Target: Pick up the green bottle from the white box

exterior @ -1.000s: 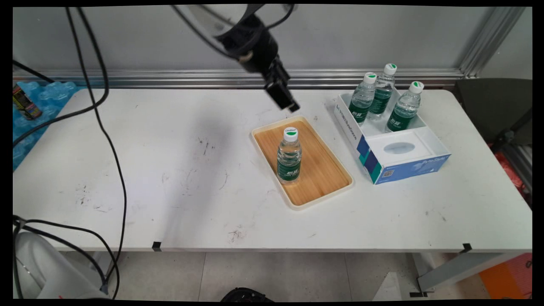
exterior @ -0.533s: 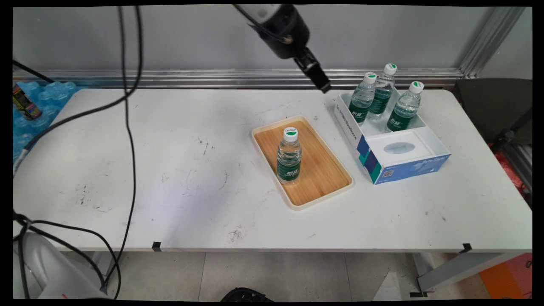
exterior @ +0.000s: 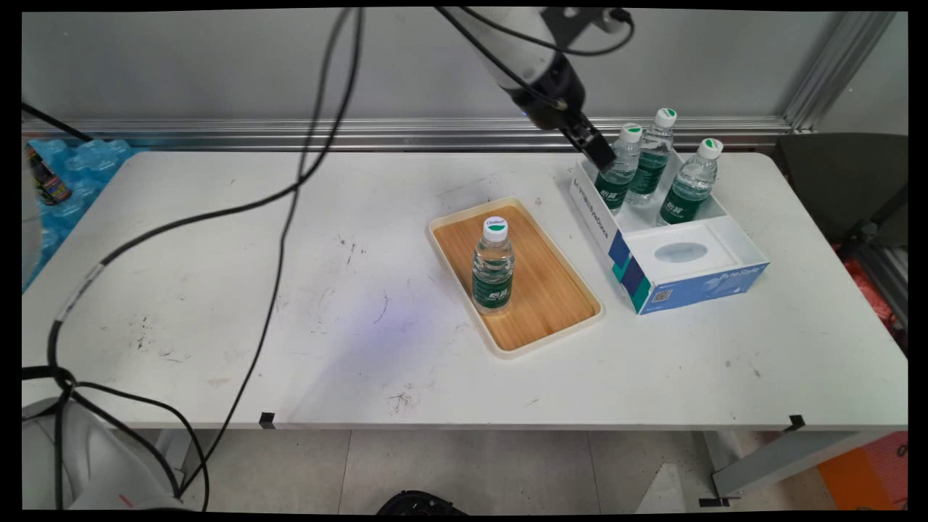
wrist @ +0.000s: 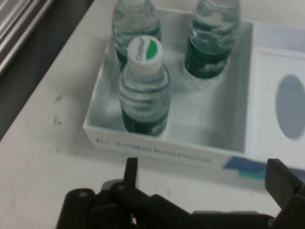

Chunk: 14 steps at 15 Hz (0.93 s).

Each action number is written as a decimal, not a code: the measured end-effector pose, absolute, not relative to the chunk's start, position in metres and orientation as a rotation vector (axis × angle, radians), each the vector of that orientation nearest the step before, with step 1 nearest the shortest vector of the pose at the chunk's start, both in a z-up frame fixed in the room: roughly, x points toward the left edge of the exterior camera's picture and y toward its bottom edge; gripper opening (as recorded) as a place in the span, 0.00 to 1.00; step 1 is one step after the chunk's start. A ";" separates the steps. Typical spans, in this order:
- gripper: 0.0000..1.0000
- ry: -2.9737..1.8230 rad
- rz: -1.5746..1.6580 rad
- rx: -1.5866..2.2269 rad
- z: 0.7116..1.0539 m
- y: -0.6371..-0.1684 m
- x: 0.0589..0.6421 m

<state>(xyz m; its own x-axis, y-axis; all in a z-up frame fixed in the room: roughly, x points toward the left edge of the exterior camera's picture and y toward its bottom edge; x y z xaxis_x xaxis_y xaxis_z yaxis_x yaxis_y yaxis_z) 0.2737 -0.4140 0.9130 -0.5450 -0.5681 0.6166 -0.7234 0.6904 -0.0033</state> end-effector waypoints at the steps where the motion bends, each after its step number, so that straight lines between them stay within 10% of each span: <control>1: 1.00 -2.303 0.349 0.991 0.903 -0.422 0.267; 14: 1.00 -2.266 0.414 0.999 0.832 -0.494 0.223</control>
